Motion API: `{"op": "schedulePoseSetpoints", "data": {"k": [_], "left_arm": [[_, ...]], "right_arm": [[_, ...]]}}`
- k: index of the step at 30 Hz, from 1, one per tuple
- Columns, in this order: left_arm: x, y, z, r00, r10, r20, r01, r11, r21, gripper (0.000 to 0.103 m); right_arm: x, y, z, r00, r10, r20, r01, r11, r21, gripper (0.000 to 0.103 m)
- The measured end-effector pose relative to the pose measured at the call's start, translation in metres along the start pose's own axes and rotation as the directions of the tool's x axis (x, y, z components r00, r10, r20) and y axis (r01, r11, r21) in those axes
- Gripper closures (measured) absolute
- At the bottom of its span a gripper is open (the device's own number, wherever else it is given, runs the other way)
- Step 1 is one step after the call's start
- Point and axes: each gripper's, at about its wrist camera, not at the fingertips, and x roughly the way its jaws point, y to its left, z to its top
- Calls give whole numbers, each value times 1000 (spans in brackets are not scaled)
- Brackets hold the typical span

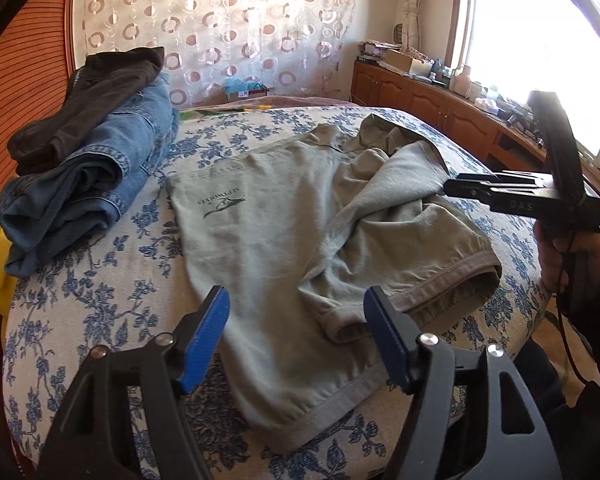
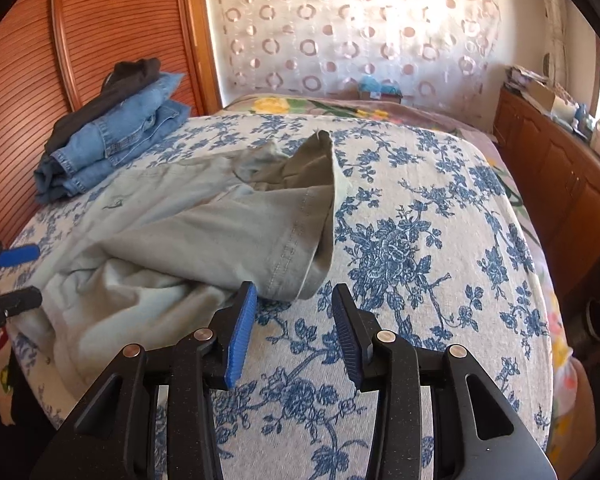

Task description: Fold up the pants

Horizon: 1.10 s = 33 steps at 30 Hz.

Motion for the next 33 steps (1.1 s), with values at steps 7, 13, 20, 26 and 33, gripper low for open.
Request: {"op": "schedulePoseSetpoints", "data": {"k": [7, 13, 20, 26, 33], "left_arm": [[1, -3, -5, 1000, -17, -14, 17, 1000, 3, 54], [3, -10, -7, 999, -42, -27, 43, 999, 18, 67], [10, -15, -9, 998, -48, -46, 49, 998, 29, 74], [11, -13, -9, 997, -57, -45, 58, 998, 22, 79], [11, -14, -9, 997, -59, -43, 60, 998, 19, 79]], "right_arm": [[10, -3, 3, 1000, 19, -16, -18, 999, 31, 62], [10, 0, -1, 1000, 19, -15, -19, 1000, 21, 62], [12, -2, -1, 1000, 21, -21, -20, 999, 37, 62], [16, -1, -1, 999, 28, -42, -27, 999, 23, 62], [18, 3, -2, 998, 42, -47, -42, 999, 6, 87]]}}
